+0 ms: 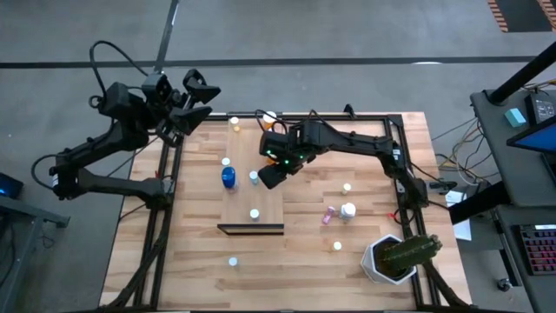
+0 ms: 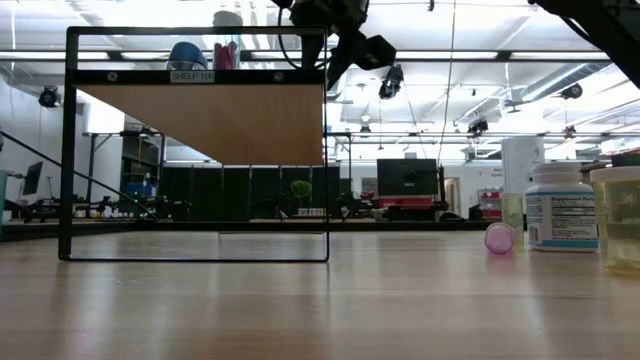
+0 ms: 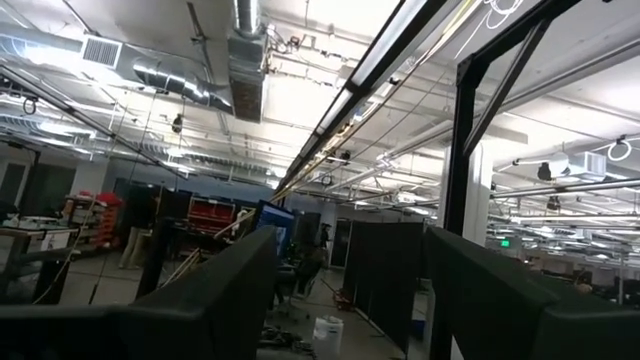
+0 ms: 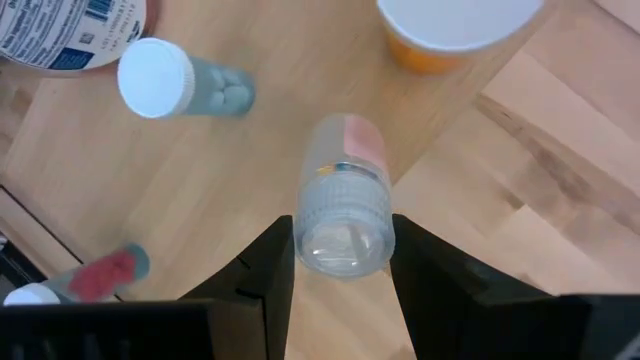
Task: Pick and place medicine bottles onto shelf by color
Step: Put the middle transparent pill bottle on the shelf
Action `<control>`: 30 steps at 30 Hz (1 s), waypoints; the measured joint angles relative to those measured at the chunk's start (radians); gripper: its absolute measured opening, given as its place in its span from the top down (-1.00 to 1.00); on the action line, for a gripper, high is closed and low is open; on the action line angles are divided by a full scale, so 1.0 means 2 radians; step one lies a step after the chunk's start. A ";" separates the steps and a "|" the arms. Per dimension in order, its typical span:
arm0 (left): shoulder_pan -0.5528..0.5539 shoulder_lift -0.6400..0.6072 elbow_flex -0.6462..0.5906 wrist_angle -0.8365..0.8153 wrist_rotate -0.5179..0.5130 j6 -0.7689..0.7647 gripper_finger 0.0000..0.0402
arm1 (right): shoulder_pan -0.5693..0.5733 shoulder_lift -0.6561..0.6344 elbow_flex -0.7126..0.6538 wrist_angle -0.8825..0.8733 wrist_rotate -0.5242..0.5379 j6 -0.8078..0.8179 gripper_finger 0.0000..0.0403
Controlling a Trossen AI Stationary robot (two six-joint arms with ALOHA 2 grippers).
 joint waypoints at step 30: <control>0.000 0.000 -0.001 0.000 0.011 -0.025 -0.19 | 0.019 -0.051 -0.009 -0.086 0.025 -0.064 -0.12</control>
